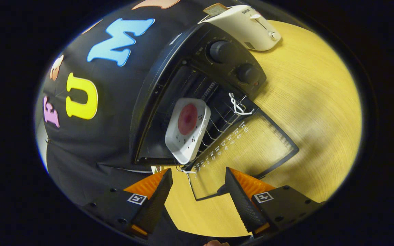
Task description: Open the toaster oven, put the food inside, and close the toaster oven door.
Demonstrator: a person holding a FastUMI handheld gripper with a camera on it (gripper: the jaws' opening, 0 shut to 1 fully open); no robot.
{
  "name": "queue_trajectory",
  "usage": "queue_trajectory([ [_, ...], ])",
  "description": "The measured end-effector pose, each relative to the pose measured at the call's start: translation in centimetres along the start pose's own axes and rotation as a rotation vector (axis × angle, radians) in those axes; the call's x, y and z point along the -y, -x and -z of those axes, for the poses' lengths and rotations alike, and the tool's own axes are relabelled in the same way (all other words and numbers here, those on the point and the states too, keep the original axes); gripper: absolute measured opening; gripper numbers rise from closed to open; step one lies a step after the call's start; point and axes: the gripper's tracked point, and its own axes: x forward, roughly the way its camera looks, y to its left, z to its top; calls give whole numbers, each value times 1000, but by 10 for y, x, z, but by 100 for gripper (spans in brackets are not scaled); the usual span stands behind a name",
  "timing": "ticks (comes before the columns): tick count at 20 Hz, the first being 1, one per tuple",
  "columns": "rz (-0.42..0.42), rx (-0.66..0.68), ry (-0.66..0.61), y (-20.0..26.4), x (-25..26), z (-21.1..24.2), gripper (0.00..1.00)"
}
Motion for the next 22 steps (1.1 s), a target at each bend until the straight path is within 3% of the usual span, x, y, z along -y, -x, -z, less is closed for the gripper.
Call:
queue_trajectory([
  [9, 150, -106, 362, 34, 42, 42, 98],
  [17, 355, -150, 584, 34, 84, 56, 98],
  [22, 442, -171, 671, 18, 97, 62, 98],
])
